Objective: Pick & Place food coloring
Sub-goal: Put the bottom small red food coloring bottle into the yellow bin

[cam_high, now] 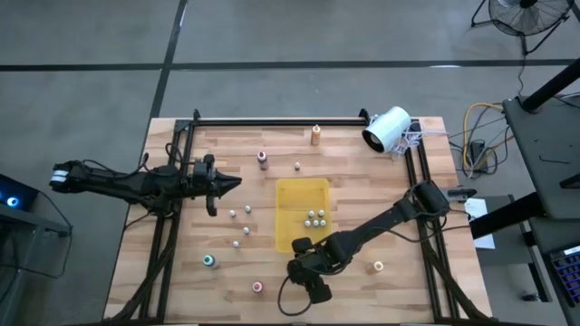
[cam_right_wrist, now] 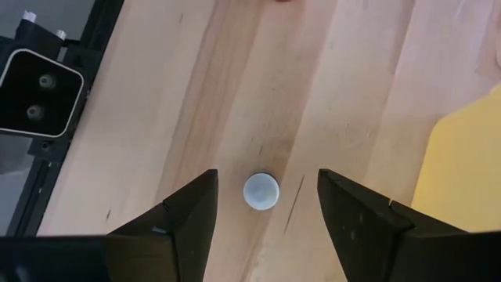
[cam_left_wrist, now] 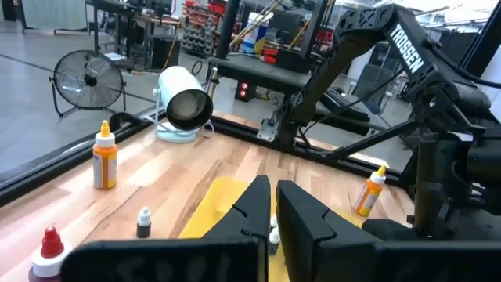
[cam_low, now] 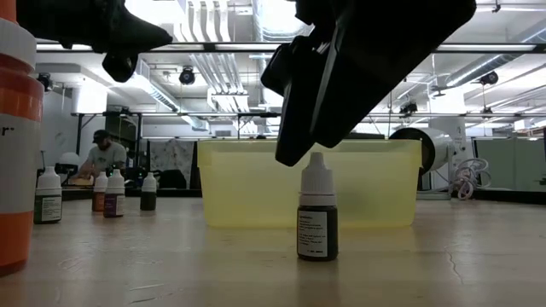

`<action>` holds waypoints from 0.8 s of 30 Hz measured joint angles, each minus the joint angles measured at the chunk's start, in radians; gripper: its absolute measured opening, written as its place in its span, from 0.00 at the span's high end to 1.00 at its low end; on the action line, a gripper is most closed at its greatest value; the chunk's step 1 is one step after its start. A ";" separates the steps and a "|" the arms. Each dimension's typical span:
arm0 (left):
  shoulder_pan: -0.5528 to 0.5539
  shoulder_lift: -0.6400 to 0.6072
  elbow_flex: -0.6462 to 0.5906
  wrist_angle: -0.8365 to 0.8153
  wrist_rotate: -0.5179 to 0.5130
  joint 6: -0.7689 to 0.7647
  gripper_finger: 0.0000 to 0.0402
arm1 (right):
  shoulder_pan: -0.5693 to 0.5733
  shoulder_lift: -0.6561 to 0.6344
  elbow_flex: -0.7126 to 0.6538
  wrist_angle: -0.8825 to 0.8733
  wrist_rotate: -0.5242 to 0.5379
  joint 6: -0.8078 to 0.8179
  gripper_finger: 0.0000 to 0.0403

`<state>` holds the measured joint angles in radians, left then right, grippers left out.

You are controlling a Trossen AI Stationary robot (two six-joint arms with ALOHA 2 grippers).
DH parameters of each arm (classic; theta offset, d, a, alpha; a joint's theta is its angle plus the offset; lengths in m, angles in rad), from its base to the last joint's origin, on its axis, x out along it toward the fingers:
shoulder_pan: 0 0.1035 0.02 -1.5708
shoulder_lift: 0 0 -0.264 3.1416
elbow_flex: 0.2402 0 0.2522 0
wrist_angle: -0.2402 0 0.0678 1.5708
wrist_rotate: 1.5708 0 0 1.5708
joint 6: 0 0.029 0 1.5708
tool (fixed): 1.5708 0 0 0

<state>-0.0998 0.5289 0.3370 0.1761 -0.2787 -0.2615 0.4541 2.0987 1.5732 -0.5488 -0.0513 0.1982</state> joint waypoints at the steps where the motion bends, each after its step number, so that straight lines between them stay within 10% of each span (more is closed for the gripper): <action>1: 0.000 0.000 0.000 0.000 0.000 0.000 1.00 | 0.000 0.000 -0.006 0.007 0.000 0.000 0.48; 24: 0.000 0.000 0.000 0.000 0.000 0.000 1.00 | -0.001 0.000 -0.038 0.063 -0.003 0.003 0.48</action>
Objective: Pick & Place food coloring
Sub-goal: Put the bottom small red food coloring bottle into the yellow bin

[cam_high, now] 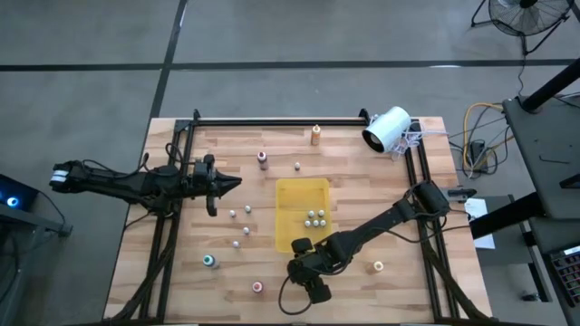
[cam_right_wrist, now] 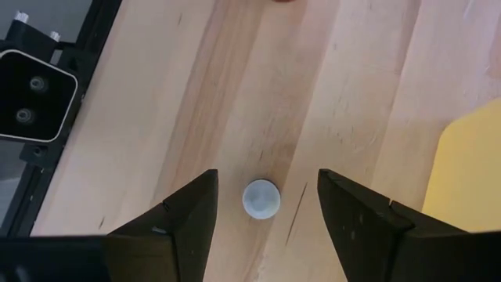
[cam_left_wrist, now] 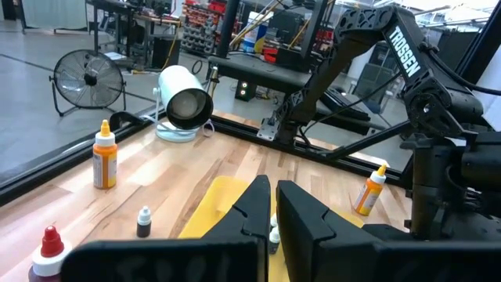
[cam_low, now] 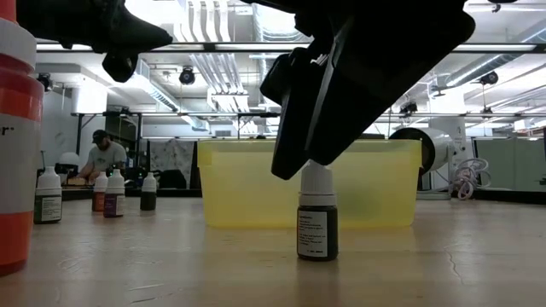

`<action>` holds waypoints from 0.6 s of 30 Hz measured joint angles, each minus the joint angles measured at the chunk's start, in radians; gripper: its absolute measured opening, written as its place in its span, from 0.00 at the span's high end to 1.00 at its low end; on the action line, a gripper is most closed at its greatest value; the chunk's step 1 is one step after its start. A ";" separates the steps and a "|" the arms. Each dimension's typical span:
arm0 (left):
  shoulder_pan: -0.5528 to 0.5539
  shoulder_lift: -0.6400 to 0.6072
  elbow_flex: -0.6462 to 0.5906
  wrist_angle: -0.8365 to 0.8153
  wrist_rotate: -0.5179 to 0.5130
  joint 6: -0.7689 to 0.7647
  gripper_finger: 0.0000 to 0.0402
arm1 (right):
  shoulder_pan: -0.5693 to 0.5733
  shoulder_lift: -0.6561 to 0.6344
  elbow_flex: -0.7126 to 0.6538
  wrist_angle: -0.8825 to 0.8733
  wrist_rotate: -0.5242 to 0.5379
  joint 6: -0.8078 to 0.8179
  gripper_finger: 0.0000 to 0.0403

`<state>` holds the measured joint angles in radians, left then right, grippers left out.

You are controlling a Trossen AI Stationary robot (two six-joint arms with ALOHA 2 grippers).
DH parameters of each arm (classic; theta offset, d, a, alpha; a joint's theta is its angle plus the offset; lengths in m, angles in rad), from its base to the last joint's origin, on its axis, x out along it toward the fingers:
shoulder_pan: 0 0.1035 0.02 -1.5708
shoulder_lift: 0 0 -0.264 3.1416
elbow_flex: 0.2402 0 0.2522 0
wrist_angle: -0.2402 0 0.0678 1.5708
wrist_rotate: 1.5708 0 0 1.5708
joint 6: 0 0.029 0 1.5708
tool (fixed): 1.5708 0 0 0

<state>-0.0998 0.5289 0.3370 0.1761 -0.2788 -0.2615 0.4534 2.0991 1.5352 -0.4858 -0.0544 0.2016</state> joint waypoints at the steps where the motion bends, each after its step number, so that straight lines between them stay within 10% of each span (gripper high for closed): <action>1: 0.000 0.000 0.000 0.000 0.000 0.000 1.00 | 0.000 0.000 0.000 0.000 0.000 0.000 0.48; 18: 0.000 0.000 0.000 0.000 0.000 0.000 1.00 | -0.002 0.000 0.024 -0.005 -0.002 0.005 0.48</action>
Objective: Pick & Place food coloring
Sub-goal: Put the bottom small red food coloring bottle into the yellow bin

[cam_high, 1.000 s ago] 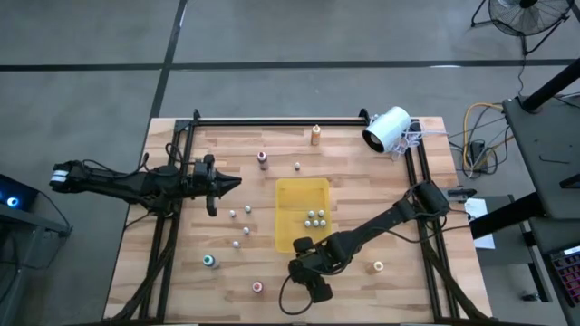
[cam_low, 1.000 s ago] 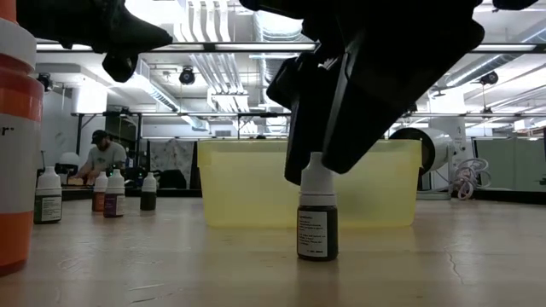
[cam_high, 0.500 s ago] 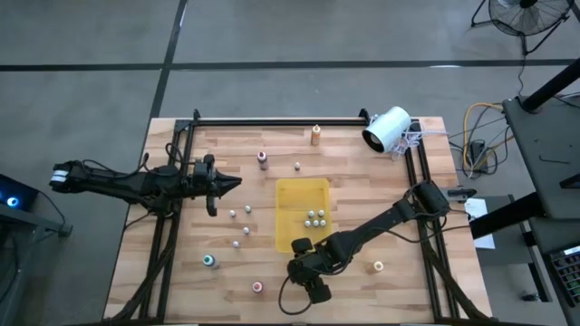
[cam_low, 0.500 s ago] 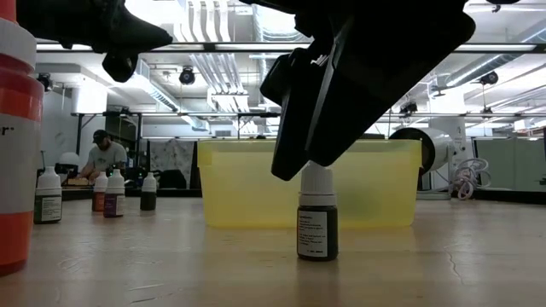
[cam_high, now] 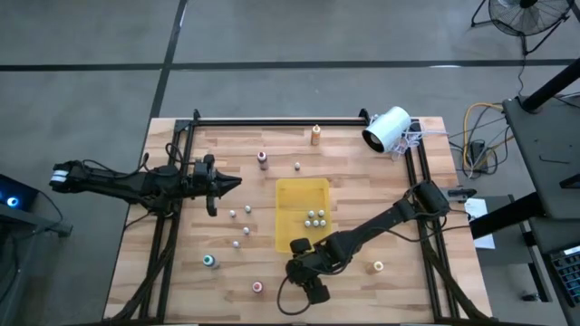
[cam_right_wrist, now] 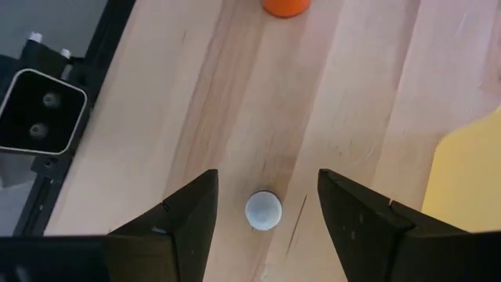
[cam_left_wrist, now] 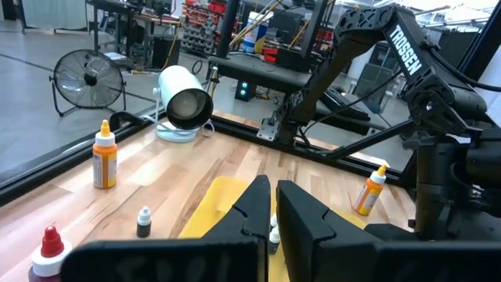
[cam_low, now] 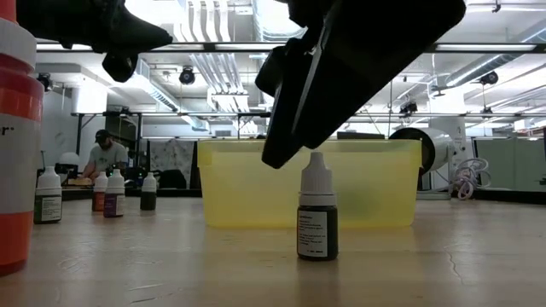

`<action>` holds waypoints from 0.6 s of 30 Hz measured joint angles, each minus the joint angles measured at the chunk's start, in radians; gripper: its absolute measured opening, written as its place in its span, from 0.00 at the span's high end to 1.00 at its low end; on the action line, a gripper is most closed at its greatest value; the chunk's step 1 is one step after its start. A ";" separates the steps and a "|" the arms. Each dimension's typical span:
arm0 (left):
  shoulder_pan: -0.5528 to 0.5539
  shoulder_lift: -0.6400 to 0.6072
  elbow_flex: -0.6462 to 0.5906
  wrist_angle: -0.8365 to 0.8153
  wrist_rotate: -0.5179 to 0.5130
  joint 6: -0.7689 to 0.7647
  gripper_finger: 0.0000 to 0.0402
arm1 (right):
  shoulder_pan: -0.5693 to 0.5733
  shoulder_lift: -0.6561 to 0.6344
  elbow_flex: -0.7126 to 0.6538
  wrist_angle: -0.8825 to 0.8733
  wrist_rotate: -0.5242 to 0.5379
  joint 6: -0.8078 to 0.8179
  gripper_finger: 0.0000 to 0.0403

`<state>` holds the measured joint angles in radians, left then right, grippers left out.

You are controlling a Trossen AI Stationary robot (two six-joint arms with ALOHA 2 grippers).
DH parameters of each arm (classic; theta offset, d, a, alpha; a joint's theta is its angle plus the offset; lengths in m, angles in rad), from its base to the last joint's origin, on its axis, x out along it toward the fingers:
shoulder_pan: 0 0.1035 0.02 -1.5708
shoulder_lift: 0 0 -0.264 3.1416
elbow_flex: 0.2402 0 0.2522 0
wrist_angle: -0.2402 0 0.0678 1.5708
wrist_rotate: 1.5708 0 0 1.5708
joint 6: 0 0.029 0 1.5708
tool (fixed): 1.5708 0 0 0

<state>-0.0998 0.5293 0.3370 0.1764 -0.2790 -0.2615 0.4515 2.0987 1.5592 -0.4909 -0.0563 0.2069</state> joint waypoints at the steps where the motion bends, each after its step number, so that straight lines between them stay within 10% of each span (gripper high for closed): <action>1: 0.000 0.000 0.000 0.000 0.000 0.000 1.00 | 0.000 0.000 0.004 0.000 0.000 0.000 0.48; 18: 0.000 -0.006 0.008 0.100 0.000 0.075 1.00 | 0.000 -0.011 0.053 -0.033 0.003 0.003 0.48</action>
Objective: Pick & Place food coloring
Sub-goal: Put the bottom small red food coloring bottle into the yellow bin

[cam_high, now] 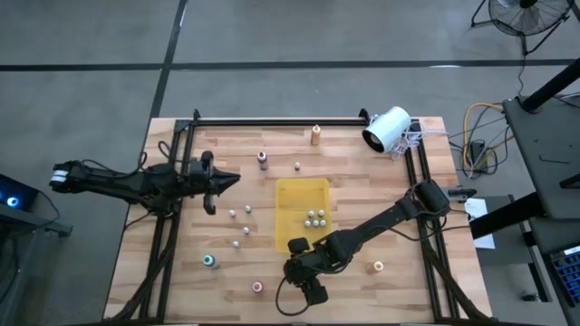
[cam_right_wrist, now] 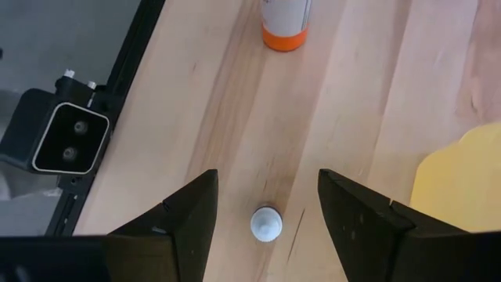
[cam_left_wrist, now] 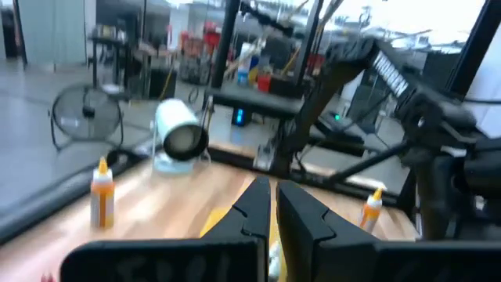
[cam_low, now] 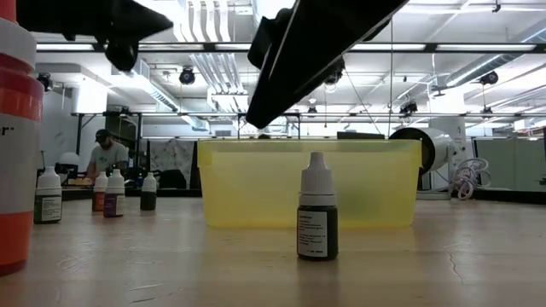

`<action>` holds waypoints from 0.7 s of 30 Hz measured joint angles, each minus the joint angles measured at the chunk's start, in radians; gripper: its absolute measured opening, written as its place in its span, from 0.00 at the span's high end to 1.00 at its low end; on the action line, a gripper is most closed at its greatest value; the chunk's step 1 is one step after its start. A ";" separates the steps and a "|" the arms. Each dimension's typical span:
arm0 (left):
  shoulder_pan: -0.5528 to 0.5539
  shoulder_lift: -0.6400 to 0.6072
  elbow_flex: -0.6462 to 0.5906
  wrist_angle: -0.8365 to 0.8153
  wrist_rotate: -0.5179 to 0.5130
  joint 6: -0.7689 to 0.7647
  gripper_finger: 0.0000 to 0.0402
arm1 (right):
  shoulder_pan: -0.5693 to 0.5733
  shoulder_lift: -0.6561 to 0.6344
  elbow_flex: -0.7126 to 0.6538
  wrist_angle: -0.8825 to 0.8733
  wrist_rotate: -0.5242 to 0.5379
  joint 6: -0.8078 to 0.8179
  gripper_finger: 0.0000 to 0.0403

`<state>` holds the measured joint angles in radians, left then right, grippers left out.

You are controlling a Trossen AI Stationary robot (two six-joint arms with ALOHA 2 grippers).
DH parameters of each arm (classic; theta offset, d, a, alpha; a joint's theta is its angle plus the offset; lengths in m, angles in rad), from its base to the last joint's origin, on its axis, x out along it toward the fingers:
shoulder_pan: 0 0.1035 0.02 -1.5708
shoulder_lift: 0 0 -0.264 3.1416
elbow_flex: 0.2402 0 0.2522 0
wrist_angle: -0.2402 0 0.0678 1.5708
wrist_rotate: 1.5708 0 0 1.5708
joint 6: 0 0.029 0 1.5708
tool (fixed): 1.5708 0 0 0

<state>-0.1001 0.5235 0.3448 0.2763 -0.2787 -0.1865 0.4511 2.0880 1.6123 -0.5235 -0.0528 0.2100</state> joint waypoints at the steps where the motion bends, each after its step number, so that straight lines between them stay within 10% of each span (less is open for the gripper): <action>1: 0.000 -0.002 0.010 0.002 0.000 0.011 1.00 | 0.000 -0.001 0.000 0.001 0.000 0.000 0.48; 21: 0.000 0.006 0.043 -0.003 0.000 0.031 1.00 | 0.000 -0.001 0.000 -0.053 0.001 -0.004 0.48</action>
<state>-0.0998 0.5297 0.3878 0.2730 -0.2787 -0.1558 0.4507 2.0865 1.6123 -0.5762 -0.0518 0.2061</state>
